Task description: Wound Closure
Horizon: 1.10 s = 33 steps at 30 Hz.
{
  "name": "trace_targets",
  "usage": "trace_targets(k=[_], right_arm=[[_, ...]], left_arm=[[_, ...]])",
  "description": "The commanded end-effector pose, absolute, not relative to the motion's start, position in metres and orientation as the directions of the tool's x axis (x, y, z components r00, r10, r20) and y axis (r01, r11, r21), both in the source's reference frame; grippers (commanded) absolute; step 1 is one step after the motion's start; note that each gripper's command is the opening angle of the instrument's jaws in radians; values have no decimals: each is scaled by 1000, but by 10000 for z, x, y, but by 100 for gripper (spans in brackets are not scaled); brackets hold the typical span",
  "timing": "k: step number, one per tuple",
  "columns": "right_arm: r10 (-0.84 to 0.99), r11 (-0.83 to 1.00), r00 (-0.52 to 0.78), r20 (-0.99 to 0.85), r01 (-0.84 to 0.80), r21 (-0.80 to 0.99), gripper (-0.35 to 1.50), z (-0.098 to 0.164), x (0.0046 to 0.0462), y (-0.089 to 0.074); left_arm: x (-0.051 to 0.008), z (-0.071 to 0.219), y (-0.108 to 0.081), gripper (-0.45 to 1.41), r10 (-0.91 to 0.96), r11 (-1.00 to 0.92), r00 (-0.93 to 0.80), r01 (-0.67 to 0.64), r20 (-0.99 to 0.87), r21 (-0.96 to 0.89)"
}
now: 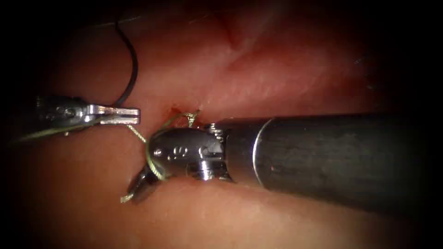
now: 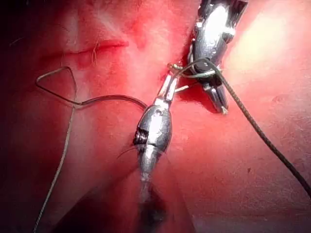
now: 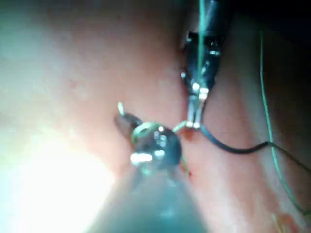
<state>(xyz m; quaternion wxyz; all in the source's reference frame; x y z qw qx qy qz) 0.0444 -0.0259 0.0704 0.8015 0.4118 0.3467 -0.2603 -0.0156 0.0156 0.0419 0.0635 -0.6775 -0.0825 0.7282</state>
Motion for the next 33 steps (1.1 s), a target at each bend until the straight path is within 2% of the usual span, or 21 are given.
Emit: trace_targets(k=[1, 13, 33], right_arm=[[-100, 575, 607, -789, 682, 452, -35, 699, 449, -243], [134, 772, 524, -841, 476, 420, -35, 678, 384, -171], [187, 840, 603, -776, 312, 444, -35, 732, 347, -107]], left_arm=[[-157, 425, 151, -45, 202, -979, -75, 19, -977, -204], [-129, 413, 114, -45, 192, -981, -84, 10, -978, -194], [-96, 375, 46, -45, 191, -982, -102, -20, -976, -190]])
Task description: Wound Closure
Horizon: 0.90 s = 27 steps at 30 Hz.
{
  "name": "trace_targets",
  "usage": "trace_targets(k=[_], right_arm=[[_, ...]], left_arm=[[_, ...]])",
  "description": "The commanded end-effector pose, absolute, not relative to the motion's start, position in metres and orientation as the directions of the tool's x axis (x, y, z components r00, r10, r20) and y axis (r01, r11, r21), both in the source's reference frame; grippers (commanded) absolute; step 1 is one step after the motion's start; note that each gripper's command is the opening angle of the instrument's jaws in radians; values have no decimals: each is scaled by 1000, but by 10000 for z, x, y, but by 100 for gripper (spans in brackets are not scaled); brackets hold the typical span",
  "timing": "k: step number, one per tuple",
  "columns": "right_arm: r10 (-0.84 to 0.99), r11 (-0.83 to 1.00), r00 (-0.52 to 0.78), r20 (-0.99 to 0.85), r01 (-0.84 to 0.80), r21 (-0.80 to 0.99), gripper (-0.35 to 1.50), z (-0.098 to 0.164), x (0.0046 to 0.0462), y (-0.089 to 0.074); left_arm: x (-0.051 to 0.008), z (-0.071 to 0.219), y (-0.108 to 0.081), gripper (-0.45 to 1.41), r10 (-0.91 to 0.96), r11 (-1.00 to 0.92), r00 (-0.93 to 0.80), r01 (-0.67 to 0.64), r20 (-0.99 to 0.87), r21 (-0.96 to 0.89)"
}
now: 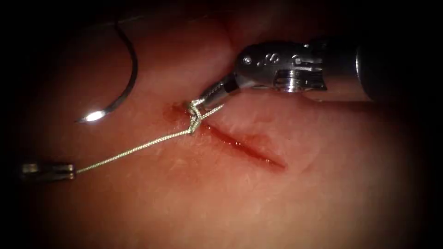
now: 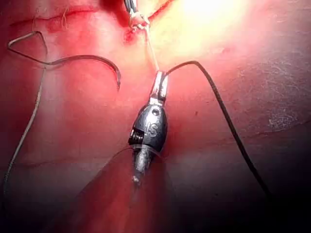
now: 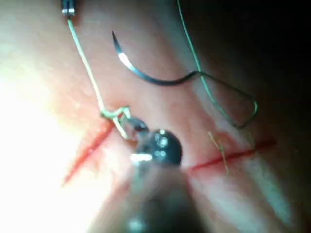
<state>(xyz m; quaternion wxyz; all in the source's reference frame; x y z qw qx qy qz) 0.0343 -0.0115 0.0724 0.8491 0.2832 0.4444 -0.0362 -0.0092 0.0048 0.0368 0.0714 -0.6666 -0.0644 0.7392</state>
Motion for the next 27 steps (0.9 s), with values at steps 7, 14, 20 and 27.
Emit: trace_targets(k=[7, 14, 20, 27], right_arm=[[180, 856, 613, -769, 287, 430, -35, 746, 339, -104], [192, 869, 626, -756, 249, 427, -35, 768, 329, -83], [202, 882, 639, -742, 211, 422, -35, 777, 328, -87], [200, 886, 644, -739, 203, 417, -35, 783, 330, -96]], left_arm=[[-92, 369, 15, -45, 209, -978, -109, -34, -972, -206], [-96, 347, -10, -45, 210, -977, -115, -48, -971, -206], [-90, 336, -32, -45, 221, -975, -115, -46, -968, -217], [-90, 328, -66, -45, 242, -970, -121, -63, -963, -236]])
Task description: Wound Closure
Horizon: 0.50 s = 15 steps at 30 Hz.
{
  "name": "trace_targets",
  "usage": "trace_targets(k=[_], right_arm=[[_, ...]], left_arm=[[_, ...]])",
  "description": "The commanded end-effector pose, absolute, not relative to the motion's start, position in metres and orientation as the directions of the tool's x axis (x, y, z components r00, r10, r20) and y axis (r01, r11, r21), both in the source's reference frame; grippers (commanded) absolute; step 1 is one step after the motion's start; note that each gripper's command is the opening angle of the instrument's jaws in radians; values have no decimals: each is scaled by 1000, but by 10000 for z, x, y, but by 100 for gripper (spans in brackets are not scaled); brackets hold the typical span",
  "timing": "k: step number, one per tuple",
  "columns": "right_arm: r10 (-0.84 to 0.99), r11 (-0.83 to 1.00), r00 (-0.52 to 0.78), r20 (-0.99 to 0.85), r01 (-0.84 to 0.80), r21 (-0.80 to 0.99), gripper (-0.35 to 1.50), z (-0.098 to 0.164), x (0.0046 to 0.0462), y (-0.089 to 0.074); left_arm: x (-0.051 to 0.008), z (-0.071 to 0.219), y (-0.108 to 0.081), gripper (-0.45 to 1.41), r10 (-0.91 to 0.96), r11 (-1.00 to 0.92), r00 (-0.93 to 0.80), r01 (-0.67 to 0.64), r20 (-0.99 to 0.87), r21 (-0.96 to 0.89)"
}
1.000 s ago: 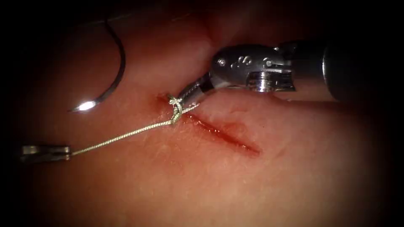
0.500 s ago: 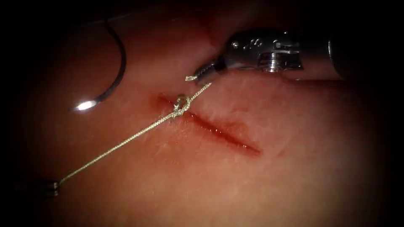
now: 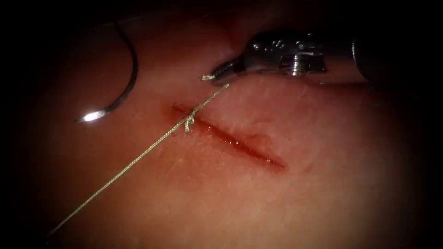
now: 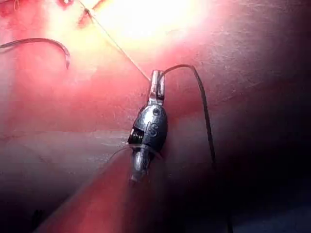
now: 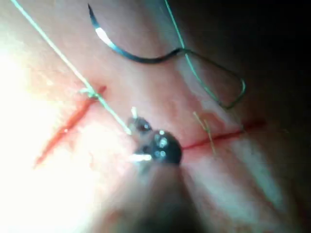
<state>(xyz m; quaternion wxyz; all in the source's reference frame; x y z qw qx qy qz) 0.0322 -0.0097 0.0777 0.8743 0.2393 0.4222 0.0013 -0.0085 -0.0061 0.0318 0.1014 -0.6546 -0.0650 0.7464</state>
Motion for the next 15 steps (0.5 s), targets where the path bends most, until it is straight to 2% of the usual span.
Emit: trace_targets(k=[1, 7, 11, 15], right_arm=[[196, 886, 648, -736, 204, 416, -35, 783, 330, -97], [145, 888, 686, -713, 227, 400, -35, 784, 327, -99], [69, 938, 723, -687, 189, 292, -35, 784, 320, -95], [46, 948, 736, -676, 180, 261, -35, 785, 318, -95]], left_arm=[[-92, 329, -70, -45, 239, -971, -121, -63, -963, -233], [-100, 335, -90, -45, 252, -967, -120, -59, -960, -246], [-103, 334, -96, -45, 254, -967, -119, -55, -960, -250], [-103, 336, -96, -45, 259, -966, -118, -55, -959, -254]])
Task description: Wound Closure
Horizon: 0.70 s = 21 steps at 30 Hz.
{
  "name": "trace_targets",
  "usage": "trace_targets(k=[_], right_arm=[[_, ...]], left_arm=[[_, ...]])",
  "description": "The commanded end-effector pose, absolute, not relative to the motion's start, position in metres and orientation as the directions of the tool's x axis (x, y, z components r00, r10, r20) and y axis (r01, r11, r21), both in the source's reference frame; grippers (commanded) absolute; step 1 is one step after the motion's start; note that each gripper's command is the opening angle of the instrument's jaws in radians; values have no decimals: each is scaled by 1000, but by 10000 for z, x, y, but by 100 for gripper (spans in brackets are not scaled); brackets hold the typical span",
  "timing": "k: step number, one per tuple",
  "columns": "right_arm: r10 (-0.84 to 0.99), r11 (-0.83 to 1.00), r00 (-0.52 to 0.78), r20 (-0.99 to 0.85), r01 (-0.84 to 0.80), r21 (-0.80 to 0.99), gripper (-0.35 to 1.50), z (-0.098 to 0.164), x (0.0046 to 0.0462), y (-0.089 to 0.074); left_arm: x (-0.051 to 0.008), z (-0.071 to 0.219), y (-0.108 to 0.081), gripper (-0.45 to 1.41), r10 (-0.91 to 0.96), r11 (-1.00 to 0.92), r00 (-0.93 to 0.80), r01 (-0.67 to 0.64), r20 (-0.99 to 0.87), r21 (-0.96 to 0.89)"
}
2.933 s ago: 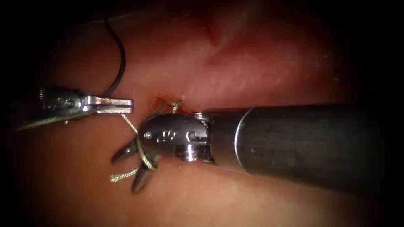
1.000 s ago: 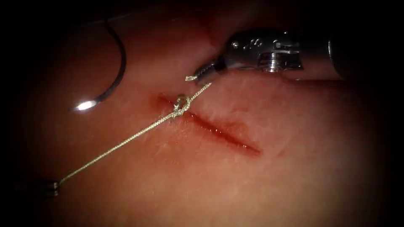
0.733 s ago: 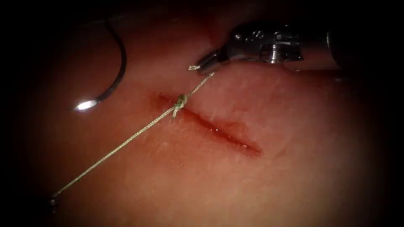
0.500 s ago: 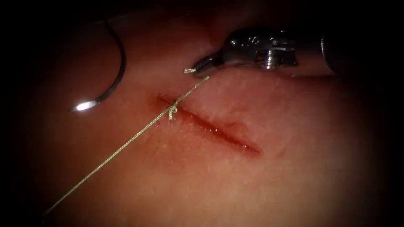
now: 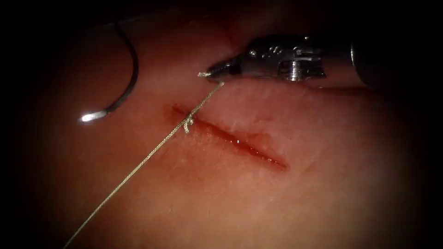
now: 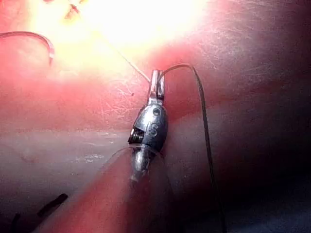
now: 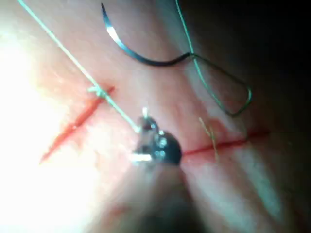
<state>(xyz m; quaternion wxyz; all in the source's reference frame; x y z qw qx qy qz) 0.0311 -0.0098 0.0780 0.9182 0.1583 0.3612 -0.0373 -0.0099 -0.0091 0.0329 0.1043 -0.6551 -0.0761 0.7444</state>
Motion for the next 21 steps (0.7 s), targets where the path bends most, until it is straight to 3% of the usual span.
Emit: trace_targets(k=[1, 10, 16, 17, 20, 21], right_arm=[[46, 948, 736, -676, 180, 261, -35, 785, 318, -95], [50, 941, 733, -678, 194, 279, -35, 779, 318, -102], [183, 939, 650, -738, 107, 327, -35, 762, 319, -107], [226, 935, 633, -741, 73, 347, -28, 759, 317, -106], [316, 924, 581, -750, -8, 383, 57, 749, 311, -102], [356, 920, 542, -761, -58, 388, 101, 744, 305, -100]], left_arm=[[-103, 336, -96, -45, 259, -966, -118, -55, -959, -254], [-106, 328, -82, -45, 277, -961, -116, -52, -954, -273], [-114, 292, -21, -45, 235, -972, -112, -42, -965, -232], [-116, 288, -12, -45, 226, -974, -112, -43, -968, -223], [-121, 275, 19, -45, 207, -978, -115, -55, -972, -202], [-122, 268, 40, -45, 197, -979, -121, -70, -973, -189]])
